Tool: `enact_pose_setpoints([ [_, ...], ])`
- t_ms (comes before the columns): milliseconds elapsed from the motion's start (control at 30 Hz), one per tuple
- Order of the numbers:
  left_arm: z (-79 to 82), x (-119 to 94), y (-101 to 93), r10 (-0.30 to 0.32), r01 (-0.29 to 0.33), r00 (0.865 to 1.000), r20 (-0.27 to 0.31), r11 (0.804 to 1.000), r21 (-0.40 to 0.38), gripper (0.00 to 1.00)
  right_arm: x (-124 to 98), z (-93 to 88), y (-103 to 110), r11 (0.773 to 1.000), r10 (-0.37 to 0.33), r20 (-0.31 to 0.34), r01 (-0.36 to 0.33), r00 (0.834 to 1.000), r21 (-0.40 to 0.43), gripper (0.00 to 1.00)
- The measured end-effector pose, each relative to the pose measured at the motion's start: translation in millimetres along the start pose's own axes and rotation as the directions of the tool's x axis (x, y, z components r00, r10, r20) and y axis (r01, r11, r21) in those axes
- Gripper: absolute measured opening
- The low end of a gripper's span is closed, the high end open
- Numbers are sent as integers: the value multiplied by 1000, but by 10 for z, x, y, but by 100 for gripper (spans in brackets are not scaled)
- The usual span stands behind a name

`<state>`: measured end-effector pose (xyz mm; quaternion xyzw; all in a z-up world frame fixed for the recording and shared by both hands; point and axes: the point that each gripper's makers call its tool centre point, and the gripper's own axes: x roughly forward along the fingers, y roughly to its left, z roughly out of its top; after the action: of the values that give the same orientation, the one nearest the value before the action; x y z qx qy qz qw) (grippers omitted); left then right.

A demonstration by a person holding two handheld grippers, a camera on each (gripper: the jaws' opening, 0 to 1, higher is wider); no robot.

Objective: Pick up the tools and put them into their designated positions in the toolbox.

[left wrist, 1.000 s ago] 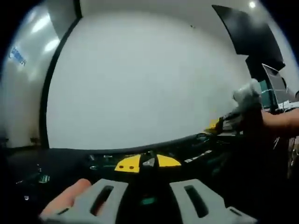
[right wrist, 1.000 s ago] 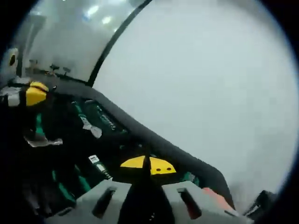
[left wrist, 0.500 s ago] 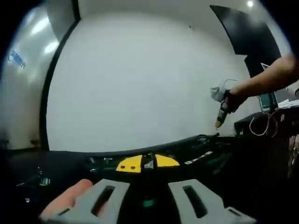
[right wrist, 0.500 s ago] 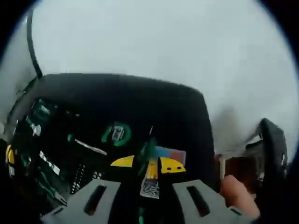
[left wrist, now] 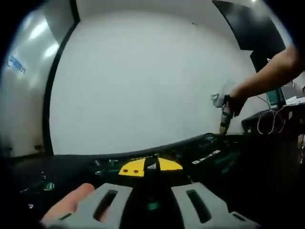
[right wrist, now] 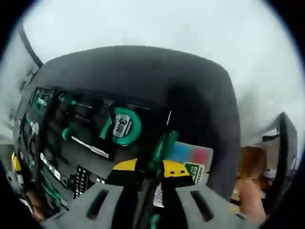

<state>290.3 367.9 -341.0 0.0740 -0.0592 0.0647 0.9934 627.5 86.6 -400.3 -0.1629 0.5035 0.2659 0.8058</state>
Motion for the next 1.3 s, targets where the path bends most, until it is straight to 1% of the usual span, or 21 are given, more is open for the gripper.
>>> enact_pose_setpoints([
  [33, -3, 4, 1, 0, 0, 1000, -1, 1000, 1, 8, -16, -20, -107, 999, -30, -15, 30, 999, -34, 8],
  [67, -5, 4, -1, 0, 0, 1000, -2, 1000, 2, 8, -83, -72, -87, 998, -28, -5, 28, 1000, -56, 7],
  [133, -5, 3, 0, 0, 0, 1000, -2, 1000, 2, 8, -143, -124, -114, 1000, 8, -25, -9, 1000, -30, 7],
  [200, -4, 5, 4, 1, -1, 1000, 0, 1000, -2, 8, -238, -169, -169, 999, 31, -21, -32, 999, -38, 7],
  [233, -4, 5, 5, 1, -1, 1000, 0, 1000, -3, 8, -290, -161, -171, 999, 49, -4, -49, 999, -19, 7],
  [300, -6, 7, 5, 0, 0, 1000, -1, 1000, -5, 8, -401, -199, -180, 997, 81, -3, -81, 997, 7, 7],
  [433, -11, 6, 8, 1, -1, 1000, -3, 1000, -4, 8, -589, -285, -274, 995, 93, 0, -93, 996, 22, 6],
  [567, -13, 10, 12, 2, -2, 1000, -3, 1000, -5, 8, -687, -294, -273, 995, 95, 5, -96, 995, 9, 7],
  [667, -14, 9, 13, 3, -3, 1000, -4, 1000, -6, 8, -749, -243, -221, 993, 115, 36, -116, 993, 4, 7],
  [733, -19, 15, 14, 2, -2, 1000, -5, 1000, -6, 8, -788, -189, -147, 990, 138, 72, -138, 988, -1, 7],
  [767, -21, 16, 15, 3, -3, 1000, -6, 1000, -6, 8, -802, -164, -92, 987, 159, 88, -159, 983, 0, 7],
  [833, -24, 17, 14, 3, -3, 1000, -7, 1000, -4, 8, -818, -110, 92, 973, 231, 124, -232, 965, 1, 7],
  [933, -30, 26, 17, 4, -4, 1000, -10, 1000, -2, 8, -827, -29, 429, 935, 351, 166, -355, 922, -8, 7],
  [1000, -34, 31, 18, 4, -4, 1000, -10, 1000, -3, 8, -811, 50, 629, 909, 411, 198, -417, 890, -12, 6],
  [1033, -40, 40, 20, 4, -4, 1000, -11, 1000, -3, 8, -799, 72, 696, 898, 432, 204, -440, 879, -7, 6],
  [1100, -50, 49, 24, 4, -4, 1000, -13, 1000, -2, 8, -747, 126, 883, 869, 486, 212, -494, 848, -14, 6],
  [1200, -65, 63, 23, 2, -2, 1000, -17, 1000, 2, 8, -574, 173, 1109, 852, 519, 201, -522, 831, -42, 6],
  [1233, -67, 64, 23, 2, -2, 1000, -18, 1000, 3, 8, -509, 183, 1163, 851, 522, 195, -523, 831, -49, 6],
  [1267, -68, 64, 23, 2, -2, 1000, -18, 1000, 3, 8, -444, 207, 1207, 851, 522, 194, -521, 831, -57, 0],
  [1300, -69, 66, 24, 2, -2, 1000, -18, 1000, 2, 8, -382, 273, 1233, 852, 521, 215, -516, 826, -85, 0],
])
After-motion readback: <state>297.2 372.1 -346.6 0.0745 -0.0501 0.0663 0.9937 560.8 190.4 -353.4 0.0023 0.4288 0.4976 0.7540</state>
